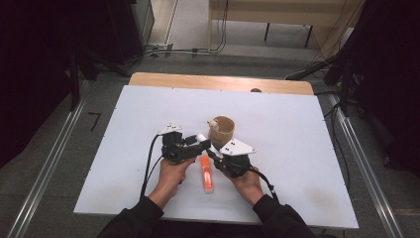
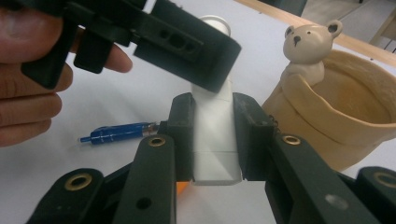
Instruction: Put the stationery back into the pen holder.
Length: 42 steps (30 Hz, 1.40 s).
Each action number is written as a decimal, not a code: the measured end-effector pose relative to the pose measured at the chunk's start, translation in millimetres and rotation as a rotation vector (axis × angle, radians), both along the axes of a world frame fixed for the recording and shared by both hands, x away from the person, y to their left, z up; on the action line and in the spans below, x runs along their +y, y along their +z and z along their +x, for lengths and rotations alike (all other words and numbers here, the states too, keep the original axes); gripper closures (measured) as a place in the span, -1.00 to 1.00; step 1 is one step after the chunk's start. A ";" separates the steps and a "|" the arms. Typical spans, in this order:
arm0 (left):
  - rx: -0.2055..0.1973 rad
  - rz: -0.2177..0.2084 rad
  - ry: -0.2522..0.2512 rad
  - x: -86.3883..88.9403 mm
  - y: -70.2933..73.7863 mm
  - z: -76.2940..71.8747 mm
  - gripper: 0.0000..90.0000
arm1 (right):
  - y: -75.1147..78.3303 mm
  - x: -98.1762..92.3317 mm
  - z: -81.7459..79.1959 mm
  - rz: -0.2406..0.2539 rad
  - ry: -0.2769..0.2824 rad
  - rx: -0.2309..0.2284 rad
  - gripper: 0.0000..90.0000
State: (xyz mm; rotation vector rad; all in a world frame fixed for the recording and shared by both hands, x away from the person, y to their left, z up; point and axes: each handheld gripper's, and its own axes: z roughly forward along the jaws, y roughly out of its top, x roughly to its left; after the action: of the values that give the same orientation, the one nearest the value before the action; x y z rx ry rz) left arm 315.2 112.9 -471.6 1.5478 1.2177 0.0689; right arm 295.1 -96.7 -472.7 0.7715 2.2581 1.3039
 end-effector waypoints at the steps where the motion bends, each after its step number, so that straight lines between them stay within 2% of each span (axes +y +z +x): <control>1: 0.004 -0.017 -0.006 0.2 -0.4 0.7 -0.25 | 0.3 0.0 -0.7 0.003 0.000 -0.003 0.52; 3: 0.018 -0.049 -0.018 0.2 -1.2 1.9 -0.12 | 1.0 -0.1 -2.0 0.009 0.005 -0.018 0.52; 5: 0.028 -0.071 -0.025 0.0 -1.6 2.4 -0.08 | 1.0 0.0 -2.1 0.009 0.009 -0.022 0.52; 13: 0.036 -0.139 -0.001 4.4 -0.6 3.0 0.21 | -0.6 -0.6 -2.4 0.012 0.008 -0.030 0.52; 17: 0.016 -0.153 -0.017 3.2 1.9 0.4 0.38 | -2.4 -0.4 -1.2 0.002 0.007 -0.023 0.52; 18: 0.010 -0.146 -0.014 1.3 2.9 -1.0 0.47 | -3.2 -0.1 -0.4 -0.003 0.004 -0.014 0.51; 20: -0.010 -0.117 -0.016 -1.2 4.5 -2.9 0.48 | -3.9 -0.1 0.1 -0.005 0.006 -0.014 0.51; 24: -0.025 -0.112 -0.003 -1.0 5.6 -3.3 0.49 | -3.5 -0.8 0.2 -0.002 0.004 -0.009 0.48; 25: -0.035 -0.110 0.005 -0.4 6.6 -3.5 0.50 | -3.7 -1.0 0.6 -0.003 0.003 -0.005 0.42; 26: -0.043 -0.110 0.012 0.4 7.7 -3.5 0.50 | -4.6 -1.8 2.7 -0.008 0.004 0.014 0.25; 29: -0.071 -0.098 0.023 2.0 11.9 -3.4 0.50 | -5.1 -2.9 3.9 -0.006 0.001 0.025 0.20; 35: -0.114 -0.099 0.040 1.4 19.8 -1.5 0.50 | -4.9 -6.2 7.6 0.010 -0.017 0.083 -0.20; 42: -0.131 -0.109 0.056 -0.9 23.9 4.2 0.49 | -4.9 -11.4 12.9 0.032 -0.056 0.139 -0.54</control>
State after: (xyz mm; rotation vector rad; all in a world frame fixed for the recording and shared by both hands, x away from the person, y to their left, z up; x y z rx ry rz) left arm 319.3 112.0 -447.7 1.3930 1.1428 0.1367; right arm 308.1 -108.1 -477.5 0.9570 2.3101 1.2994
